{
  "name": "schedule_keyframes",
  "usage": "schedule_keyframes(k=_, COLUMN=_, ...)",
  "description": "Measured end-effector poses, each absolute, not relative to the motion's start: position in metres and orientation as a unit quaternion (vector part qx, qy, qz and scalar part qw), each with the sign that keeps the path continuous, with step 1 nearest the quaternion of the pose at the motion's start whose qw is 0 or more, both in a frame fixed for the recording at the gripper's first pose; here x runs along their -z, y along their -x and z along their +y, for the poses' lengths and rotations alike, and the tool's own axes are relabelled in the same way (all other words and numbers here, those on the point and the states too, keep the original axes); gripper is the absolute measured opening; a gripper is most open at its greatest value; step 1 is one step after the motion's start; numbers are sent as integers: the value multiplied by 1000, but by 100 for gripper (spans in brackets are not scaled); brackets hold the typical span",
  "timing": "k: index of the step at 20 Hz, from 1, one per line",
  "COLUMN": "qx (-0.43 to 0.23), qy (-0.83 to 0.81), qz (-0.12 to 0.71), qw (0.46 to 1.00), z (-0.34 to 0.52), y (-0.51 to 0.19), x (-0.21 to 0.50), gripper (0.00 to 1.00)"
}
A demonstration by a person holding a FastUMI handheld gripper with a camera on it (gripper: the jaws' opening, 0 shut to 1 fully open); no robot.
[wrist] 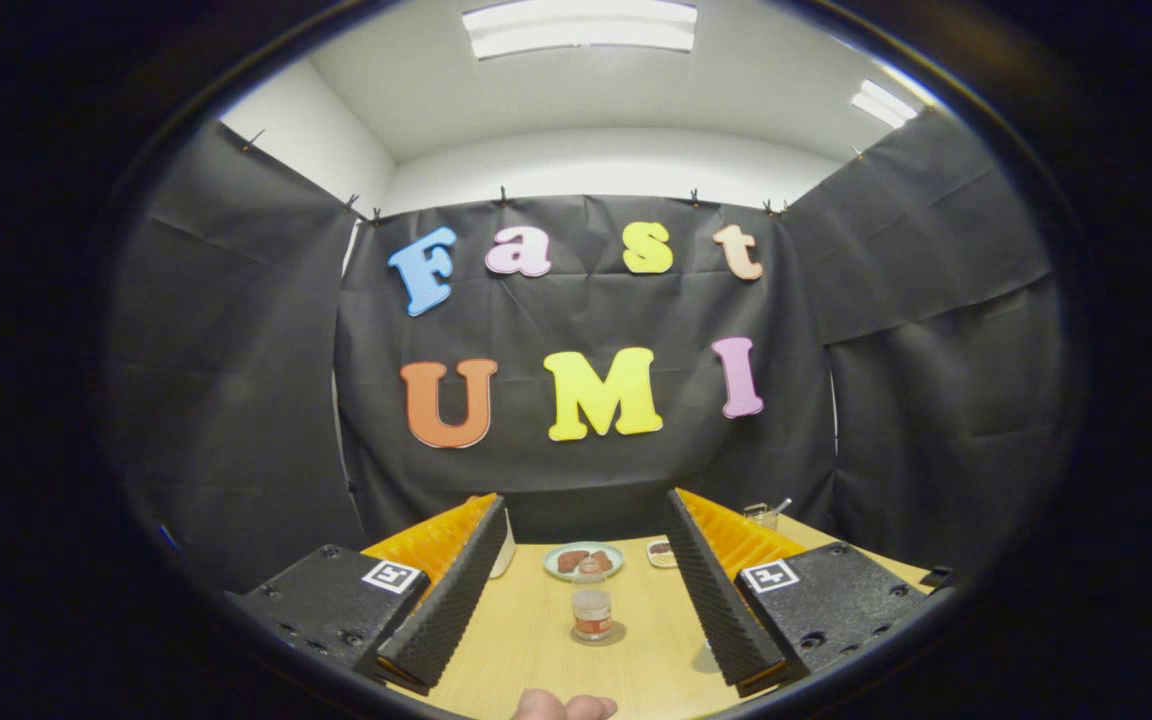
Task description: Take the bottle from table, then pour the juice into the cup, finally place the bottle on the coaster
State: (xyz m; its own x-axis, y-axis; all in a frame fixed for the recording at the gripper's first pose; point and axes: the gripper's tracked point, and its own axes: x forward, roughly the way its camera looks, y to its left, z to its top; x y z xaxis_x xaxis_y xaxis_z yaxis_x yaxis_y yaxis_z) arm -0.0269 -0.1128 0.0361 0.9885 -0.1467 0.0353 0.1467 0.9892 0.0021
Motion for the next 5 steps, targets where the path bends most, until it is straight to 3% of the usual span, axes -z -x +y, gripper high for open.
schedule_keyframes(k=5, qx=68, qy=0, qz=-15, qw=998, z=-109, y=26, x=-33, gripper=100)
